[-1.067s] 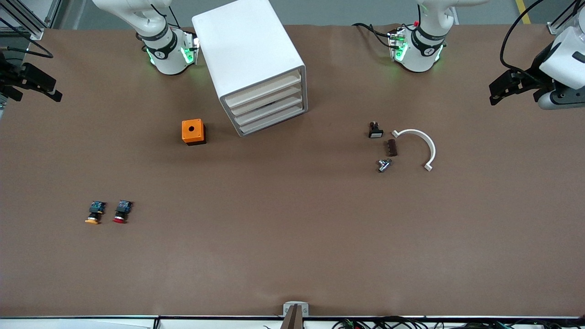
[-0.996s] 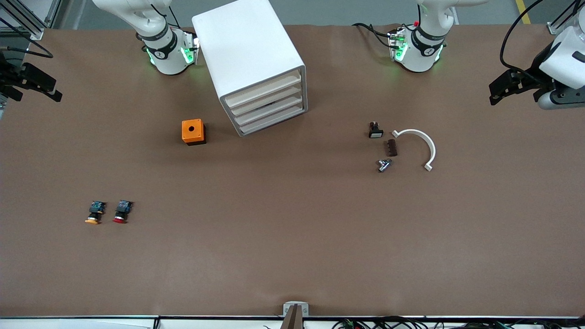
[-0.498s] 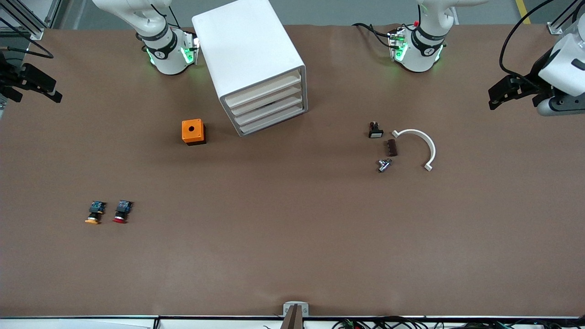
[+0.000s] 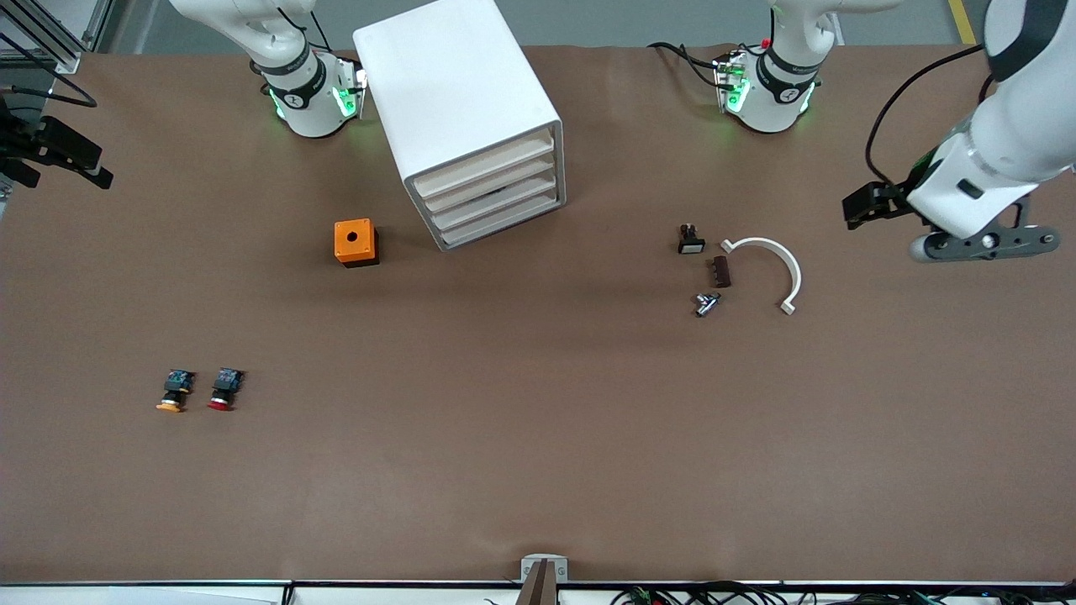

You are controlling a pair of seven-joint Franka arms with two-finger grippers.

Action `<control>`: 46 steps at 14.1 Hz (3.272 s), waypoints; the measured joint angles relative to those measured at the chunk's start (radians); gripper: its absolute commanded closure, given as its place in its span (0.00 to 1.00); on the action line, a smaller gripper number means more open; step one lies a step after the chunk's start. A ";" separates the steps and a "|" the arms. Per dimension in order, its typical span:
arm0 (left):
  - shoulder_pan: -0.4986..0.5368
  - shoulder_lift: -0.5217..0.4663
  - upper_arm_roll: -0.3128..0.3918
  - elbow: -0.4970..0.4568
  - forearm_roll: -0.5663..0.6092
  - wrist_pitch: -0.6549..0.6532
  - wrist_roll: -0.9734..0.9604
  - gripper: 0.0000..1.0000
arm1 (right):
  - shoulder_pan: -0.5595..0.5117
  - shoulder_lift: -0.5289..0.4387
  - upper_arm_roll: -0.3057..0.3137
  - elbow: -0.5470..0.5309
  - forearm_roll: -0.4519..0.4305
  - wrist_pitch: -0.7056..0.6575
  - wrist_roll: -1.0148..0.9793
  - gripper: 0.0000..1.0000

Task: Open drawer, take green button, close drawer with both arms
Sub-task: 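Reach the left gripper to the handle of the white cabinet drawer, then pull the drawer out of the cabinet with the left gripper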

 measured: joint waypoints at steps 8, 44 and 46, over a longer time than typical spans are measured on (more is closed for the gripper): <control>-0.173 0.212 -0.006 0.002 0.000 0.000 -0.362 0.00 | 0.000 0.000 0.000 0.000 0.000 -0.001 0.000 0.00; -0.525 0.848 -0.002 0.101 -1.005 0.117 -2.027 0.63 | -0.048 0.351 -0.013 0.091 0.012 0.027 0.056 0.00; -0.533 0.849 -0.003 0.101 -1.005 0.118 -2.027 0.88 | -0.048 0.353 -0.012 0.056 0.022 0.080 0.110 0.00</control>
